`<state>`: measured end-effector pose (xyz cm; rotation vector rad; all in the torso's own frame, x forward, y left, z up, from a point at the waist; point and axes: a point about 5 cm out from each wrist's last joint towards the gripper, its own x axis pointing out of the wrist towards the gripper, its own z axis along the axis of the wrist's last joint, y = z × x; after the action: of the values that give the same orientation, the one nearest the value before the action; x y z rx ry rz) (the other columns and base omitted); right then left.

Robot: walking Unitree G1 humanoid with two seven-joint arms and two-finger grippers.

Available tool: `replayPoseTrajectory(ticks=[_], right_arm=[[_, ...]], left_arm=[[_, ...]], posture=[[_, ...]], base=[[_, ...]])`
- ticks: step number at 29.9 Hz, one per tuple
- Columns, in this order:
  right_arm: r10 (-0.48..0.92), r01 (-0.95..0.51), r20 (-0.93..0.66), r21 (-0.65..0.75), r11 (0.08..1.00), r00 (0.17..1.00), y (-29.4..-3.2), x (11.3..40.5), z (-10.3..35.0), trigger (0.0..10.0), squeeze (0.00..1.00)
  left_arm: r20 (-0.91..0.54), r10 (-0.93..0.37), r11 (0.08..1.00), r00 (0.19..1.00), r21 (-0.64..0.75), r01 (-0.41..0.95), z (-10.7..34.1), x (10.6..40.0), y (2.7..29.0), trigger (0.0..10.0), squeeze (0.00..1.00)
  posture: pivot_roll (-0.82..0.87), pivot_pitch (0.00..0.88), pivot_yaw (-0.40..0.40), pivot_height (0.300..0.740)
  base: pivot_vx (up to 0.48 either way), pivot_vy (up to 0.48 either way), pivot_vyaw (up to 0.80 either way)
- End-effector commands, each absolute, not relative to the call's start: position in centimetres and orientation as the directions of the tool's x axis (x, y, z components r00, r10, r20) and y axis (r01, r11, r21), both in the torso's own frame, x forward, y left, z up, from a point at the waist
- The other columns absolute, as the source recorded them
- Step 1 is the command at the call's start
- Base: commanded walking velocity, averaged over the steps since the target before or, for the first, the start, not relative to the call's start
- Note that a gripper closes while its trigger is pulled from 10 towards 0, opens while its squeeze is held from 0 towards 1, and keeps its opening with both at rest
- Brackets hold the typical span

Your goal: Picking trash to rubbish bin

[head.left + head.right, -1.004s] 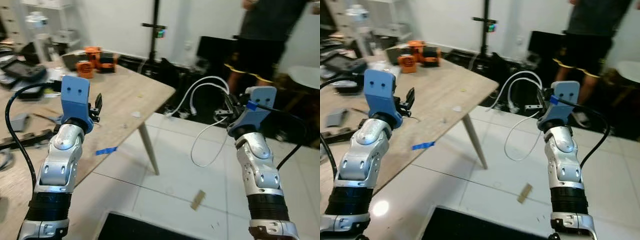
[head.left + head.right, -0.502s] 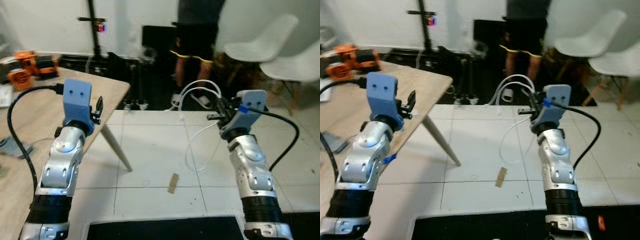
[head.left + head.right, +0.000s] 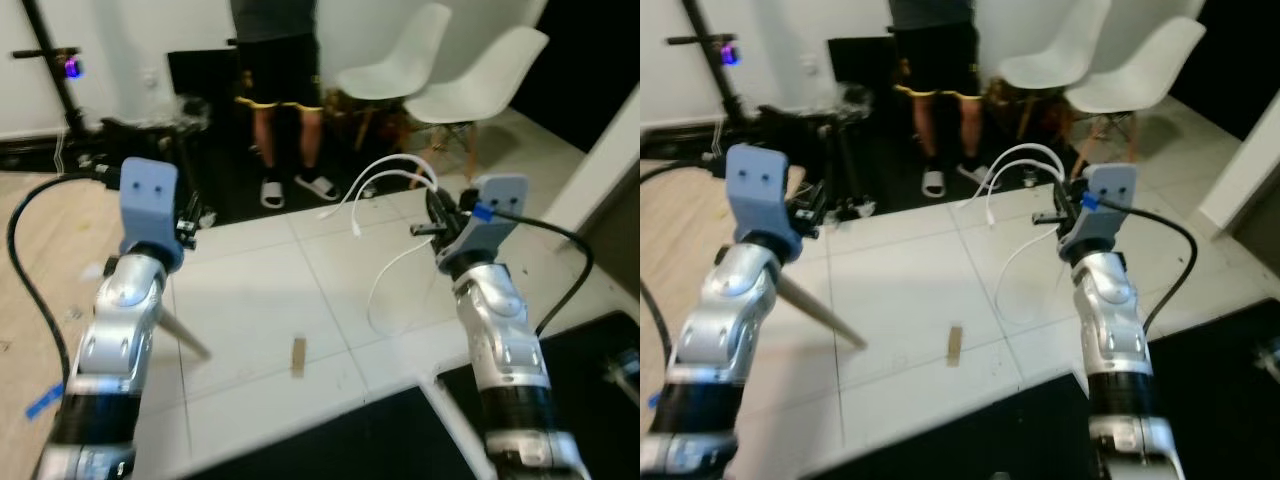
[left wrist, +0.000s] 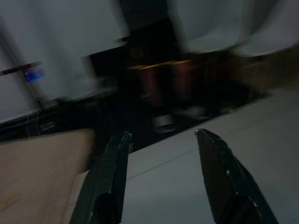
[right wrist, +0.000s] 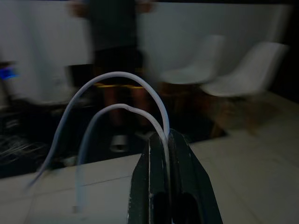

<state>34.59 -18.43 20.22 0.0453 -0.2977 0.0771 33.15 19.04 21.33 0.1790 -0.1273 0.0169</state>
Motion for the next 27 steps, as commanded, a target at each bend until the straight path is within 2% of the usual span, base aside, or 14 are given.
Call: replayPoseTrajectory(ticks=[1,27], right_arm=[[0.058,-0.08,0.314,0.057,0.995,0.948,-18.4,34.6,20.6,10.0,0.0],[0.058,-0.08,0.211,0.1,0.992,0.976,-18.0,33.9,17.3,10.0,0.0]], left_arm=[[0.138,0.018,0.981,0.99,0.191,-0.044,21.5,33.0,19.3,10.0,0.0],[0.091,0.035,0.988,0.995,0.15,-0.048,19.2,32.6,19.3,10.0,0.0]], posture=[[0.05,0.073,-0.014,0.74],[0.04,0.07,0.001,0.74]], base=[[0.0,0.0,-0.8],[0.0,0.0,-0.8]])
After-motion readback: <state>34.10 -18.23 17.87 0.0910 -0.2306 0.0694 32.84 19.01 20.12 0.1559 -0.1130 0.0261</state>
